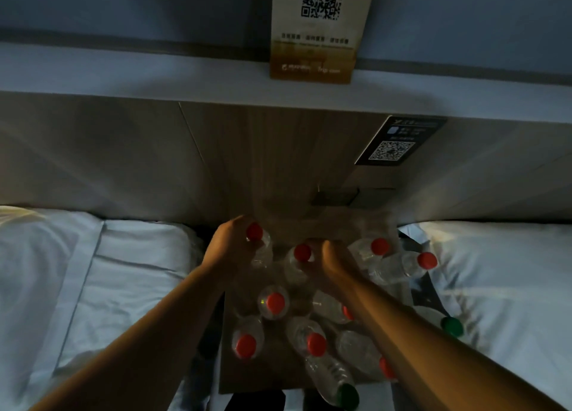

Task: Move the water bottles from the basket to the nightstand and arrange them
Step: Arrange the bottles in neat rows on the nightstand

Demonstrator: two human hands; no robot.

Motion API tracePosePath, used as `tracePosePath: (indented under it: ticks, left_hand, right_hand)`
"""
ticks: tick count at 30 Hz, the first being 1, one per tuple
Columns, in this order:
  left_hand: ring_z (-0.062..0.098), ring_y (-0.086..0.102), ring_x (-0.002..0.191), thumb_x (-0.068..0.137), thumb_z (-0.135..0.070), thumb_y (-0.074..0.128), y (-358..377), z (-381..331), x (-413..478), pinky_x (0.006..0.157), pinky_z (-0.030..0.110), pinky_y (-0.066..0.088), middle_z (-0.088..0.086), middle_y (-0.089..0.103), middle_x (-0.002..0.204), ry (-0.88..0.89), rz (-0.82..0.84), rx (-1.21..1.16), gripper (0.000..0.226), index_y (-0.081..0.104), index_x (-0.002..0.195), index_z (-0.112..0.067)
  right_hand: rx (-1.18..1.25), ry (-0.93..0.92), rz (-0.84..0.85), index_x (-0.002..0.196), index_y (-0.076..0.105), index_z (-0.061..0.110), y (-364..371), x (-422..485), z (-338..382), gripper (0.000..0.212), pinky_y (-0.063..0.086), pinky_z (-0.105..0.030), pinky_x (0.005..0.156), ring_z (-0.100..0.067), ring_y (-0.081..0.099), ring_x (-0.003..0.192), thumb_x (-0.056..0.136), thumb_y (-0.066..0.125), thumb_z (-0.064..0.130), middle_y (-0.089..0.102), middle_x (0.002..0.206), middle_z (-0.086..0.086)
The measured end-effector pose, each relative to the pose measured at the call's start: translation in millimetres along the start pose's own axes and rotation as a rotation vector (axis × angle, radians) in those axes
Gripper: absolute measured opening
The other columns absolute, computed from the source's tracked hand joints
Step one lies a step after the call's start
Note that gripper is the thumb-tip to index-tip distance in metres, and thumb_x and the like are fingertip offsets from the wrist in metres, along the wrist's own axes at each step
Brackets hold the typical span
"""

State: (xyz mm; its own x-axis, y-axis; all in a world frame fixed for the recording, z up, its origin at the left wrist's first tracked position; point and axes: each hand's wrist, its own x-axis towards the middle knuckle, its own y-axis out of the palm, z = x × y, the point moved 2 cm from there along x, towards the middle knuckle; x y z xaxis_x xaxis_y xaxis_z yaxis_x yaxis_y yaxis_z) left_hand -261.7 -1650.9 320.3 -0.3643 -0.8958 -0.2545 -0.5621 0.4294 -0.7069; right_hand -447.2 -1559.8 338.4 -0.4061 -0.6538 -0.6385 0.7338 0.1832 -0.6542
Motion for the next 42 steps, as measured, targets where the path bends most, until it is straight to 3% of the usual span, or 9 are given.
tracePosePath:
  ticks: [4,12,14,17,22,26,31,36,42]
  left_hand:
    - [0.02,0.061,0.078,0.076,-0.019,0.077,-12,6,18,0.066,0.029,0.046,-0.001,0.064,0.086,0.014,-0.032,0.037,0.022,0.068,0.095,-0.014]
    - [0.012,0.053,0.084,0.078,-0.026,0.077,-19,24,45,0.071,0.026,0.041,-0.003,0.064,0.1,0.038,-0.08,0.036,0.038,0.067,0.114,-0.02]
    - [0.012,0.055,0.088,0.075,-0.029,0.078,-14,34,48,0.072,0.024,0.04,-0.003,0.063,0.104,0.055,-0.097,0.009,0.043,0.065,0.115,-0.021]
    - [0.018,0.058,0.099,0.065,-0.027,0.085,-1,50,52,0.079,0.025,0.044,0.002,0.059,0.114,0.005,-0.042,-0.078,0.06,0.061,0.119,-0.02]
    - [0.013,0.057,0.093,0.06,-0.026,0.087,19,53,59,0.067,0.02,0.042,-0.004,0.059,0.108,-0.096,-0.067,-0.216,0.057,0.056,0.108,-0.026]
    - [0.007,0.055,0.086,0.063,-0.031,0.085,21,61,60,0.064,0.013,0.036,-0.008,0.059,0.102,-0.095,-0.143,-0.192,0.05,0.056,0.103,-0.028]
    - [0.002,0.057,0.078,0.062,-0.032,0.085,16,70,60,0.062,0.015,0.042,-0.011,0.059,0.092,-0.084,-0.16,-0.181,0.043,0.055,0.094,-0.028]
    - [0.008,0.065,0.078,0.054,-0.058,0.081,22,87,70,0.062,0.029,0.057,-0.005,0.066,0.087,-0.104,-0.052,-0.117,0.05,0.06,0.091,-0.03]
    - [0.014,0.056,0.097,0.052,-0.051,0.086,18,88,49,0.076,0.033,0.053,-0.001,0.055,0.112,-0.117,-0.13,-0.16,0.083,0.048,0.119,-0.02]
  right_hand:
    - [0.268,0.036,-0.149,0.126,0.048,-0.004,-1,16,26,0.034,0.042,-0.025,0.082,-0.03,0.049,0.113,0.103,0.032,0.015,0.051,0.115,-0.017]
    - [0.436,0.072,-0.103,0.124,0.052,0.01,13,38,67,0.04,0.04,-0.034,0.105,-0.029,0.05,0.122,0.102,0.028,0.033,0.055,0.122,-0.01]
    - [0.544,0.018,-0.072,0.117,0.055,0.018,26,45,72,0.036,0.052,-0.023,0.09,-0.023,0.059,0.106,0.096,0.036,0.04,0.061,0.115,-0.008]
    - [0.588,0.003,-0.026,0.129,0.049,0.007,38,51,75,0.033,0.05,-0.022,0.09,-0.028,0.057,0.112,0.099,0.044,0.019,0.058,0.12,-0.015]
    - [0.45,0.048,-0.047,0.137,0.045,0.01,57,69,68,0.048,0.036,-0.043,0.11,-0.032,0.048,0.127,0.091,0.058,0.014,0.053,0.135,-0.014]
    - [0.413,-0.06,-0.057,0.12,0.056,0.026,70,81,62,0.048,0.045,-0.042,0.101,-0.024,0.058,0.113,0.075,0.069,0.035,0.063,0.119,-0.004]
    - [0.441,-0.099,-0.069,0.12,0.056,0.018,71,79,72,0.029,0.037,-0.023,0.093,-0.011,0.055,0.109,0.092,0.061,0.023,0.059,0.109,0.008]
    - [0.36,-0.1,0.037,0.132,0.045,-0.003,70,82,77,0.049,0.041,-0.028,0.095,-0.028,0.055,0.117,0.09,0.062,0.016,0.056,0.126,-0.015]
    - [0.369,-0.16,-0.07,0.136,0.041,0.01,69,66,76,0.059,0.042,-0.028,0.096,-0.018,0.053,0.115,0.084,0.068,0.009,0.056,0.124,-0.006]
